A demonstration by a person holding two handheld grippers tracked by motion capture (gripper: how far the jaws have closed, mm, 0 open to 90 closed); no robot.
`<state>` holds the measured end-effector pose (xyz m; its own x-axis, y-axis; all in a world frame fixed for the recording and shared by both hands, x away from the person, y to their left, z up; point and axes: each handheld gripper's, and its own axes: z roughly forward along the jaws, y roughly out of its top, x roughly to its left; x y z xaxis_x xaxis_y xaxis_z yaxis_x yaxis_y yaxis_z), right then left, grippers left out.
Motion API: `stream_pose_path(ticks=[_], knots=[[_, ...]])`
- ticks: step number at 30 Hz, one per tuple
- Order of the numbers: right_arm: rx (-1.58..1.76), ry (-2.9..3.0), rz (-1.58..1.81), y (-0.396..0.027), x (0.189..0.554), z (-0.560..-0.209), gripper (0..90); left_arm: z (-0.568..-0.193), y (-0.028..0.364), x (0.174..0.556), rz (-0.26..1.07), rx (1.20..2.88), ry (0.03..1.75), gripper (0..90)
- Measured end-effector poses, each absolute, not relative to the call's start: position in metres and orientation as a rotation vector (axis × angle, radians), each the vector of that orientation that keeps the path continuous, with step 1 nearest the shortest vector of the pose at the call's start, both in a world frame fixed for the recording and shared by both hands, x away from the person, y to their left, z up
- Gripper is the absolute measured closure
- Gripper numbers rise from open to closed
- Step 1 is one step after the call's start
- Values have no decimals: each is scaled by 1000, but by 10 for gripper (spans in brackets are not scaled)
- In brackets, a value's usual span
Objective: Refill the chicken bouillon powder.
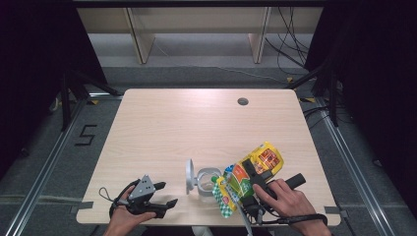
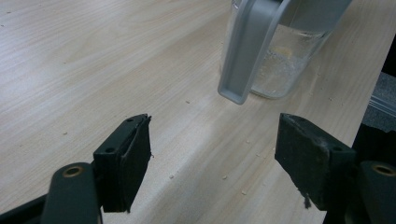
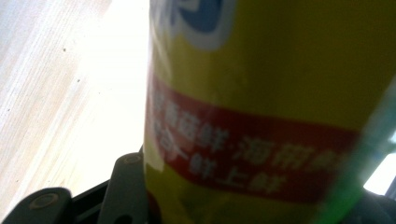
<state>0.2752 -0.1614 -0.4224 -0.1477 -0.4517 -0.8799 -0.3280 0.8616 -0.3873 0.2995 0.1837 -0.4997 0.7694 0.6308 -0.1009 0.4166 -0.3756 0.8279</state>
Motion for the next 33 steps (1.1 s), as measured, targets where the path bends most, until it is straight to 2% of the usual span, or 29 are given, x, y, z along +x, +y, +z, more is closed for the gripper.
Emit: stream_pose_path(ticks=[16, 33], knots=[[-701, 1752, -212, -155, 282, -408, 543, -501, 183, 299, 288, 2011, 790, 259], [-733, 1745, -228, -153, 282, -409, 549, -501, 183, 300, 287, 2022, 782, 256]])
